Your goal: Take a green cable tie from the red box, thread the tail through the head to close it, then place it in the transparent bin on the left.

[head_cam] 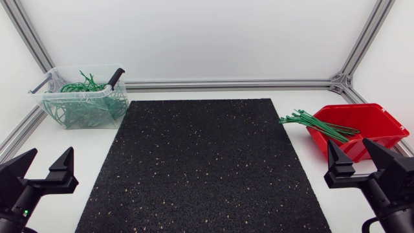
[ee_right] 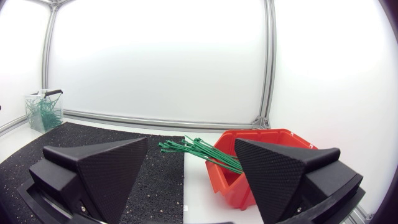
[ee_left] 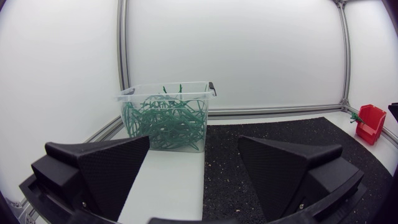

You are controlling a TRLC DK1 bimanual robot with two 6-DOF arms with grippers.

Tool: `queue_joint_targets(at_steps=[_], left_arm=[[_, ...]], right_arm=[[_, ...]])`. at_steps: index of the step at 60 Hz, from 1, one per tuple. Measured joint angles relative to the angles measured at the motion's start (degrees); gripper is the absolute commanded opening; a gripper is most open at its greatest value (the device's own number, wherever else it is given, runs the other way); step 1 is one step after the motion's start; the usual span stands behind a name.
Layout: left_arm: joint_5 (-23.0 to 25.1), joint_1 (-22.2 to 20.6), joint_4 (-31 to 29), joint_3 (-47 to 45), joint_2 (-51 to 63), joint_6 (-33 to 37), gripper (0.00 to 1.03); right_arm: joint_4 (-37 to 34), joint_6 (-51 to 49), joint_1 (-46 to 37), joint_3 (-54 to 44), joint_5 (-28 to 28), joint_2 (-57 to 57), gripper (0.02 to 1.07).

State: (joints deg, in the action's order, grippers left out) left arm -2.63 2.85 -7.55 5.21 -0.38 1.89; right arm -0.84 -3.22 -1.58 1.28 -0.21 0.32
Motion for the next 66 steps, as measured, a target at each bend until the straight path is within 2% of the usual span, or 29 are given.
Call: queue_joint_targets(at_steps=[37, 52, 66], left_arm=[[0.0, 0.0, -0.04, 0.0, 0.0, 0.0, 0.99], [0.0, 0.0, -0.04, 0.0, -0.02, 0.0, 0.99], [0.0, -0.02, -0.04, 0.0, -0.02, 0.0, 0.99]], right_arm=[[0.02, 0.17, 0.0, 1.16, 0.02, -0.04, 1.03], [0.0, 0.17, 0.04, 8.85, 0.02, 0.48, 1.03], [-1.2, 0.22, 0.96, 19.87, -0.02, 10.51, 1.03]])
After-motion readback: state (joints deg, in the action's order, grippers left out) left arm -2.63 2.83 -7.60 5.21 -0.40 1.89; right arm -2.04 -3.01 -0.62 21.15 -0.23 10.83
